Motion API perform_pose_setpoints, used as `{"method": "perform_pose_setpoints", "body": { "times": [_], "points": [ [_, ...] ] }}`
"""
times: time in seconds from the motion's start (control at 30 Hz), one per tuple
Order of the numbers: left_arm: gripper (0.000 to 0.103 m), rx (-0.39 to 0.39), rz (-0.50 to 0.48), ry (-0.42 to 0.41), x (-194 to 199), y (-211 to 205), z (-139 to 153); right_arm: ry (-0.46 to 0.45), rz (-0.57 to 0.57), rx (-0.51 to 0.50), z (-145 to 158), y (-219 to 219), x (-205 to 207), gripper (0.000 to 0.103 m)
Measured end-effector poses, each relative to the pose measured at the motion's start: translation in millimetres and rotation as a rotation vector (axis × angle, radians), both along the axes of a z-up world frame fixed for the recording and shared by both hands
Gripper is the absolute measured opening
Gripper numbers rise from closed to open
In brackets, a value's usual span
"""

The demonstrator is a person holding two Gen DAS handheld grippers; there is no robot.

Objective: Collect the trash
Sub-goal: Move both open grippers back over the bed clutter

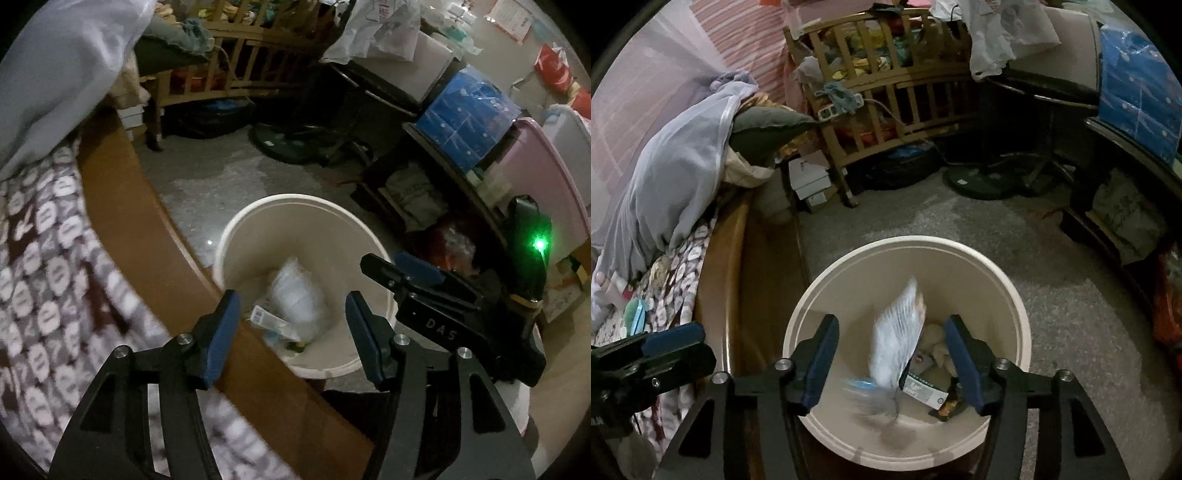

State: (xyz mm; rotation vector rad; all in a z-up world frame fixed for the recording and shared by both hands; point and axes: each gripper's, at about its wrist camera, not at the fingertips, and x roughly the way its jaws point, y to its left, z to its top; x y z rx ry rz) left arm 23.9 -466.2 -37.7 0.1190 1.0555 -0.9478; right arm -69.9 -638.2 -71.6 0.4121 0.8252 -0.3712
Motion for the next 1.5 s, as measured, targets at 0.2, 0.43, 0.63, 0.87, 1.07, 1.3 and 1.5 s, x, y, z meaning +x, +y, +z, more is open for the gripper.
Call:
{"method": "perform_pose_setpoints", "body": {
  "times": [0.2,0.43,0.63,0.87,1.07,1.3,1.5],
  "points": [
    [0.058,0.041,0.076,-0.051,2,31,5,0.001,0.068,-0.004,-1,15,8,0.058],
    [0.058,0.085,0.177,-0.086,7,84,6,-0.007,0.155,-0.013,3,44,23,0.058],
    [0.058,0.104,0.273,-0.103,14,136,10,-0.029,0.265,-0.043,25,92,44,0.065],
    [0.058,0.132,0.410,-0.120,22,210,14,-0.028,0.427,-0.026,31,163,73,0.066],
    [0.058,0.167,0.537,-0.112,32,280,13,-0.008,0.559,0.005,21,225,97,0.066],
    [0.058,0.179,0.719,-0.083,38,369,5,0.017,0.666,0.024,11,283,125,0.068],
    [0.058,0.164,0.819,-0.048,48,413,-9,0.041,0.719,0.030,5,319,158,0.071]
  ]
}}
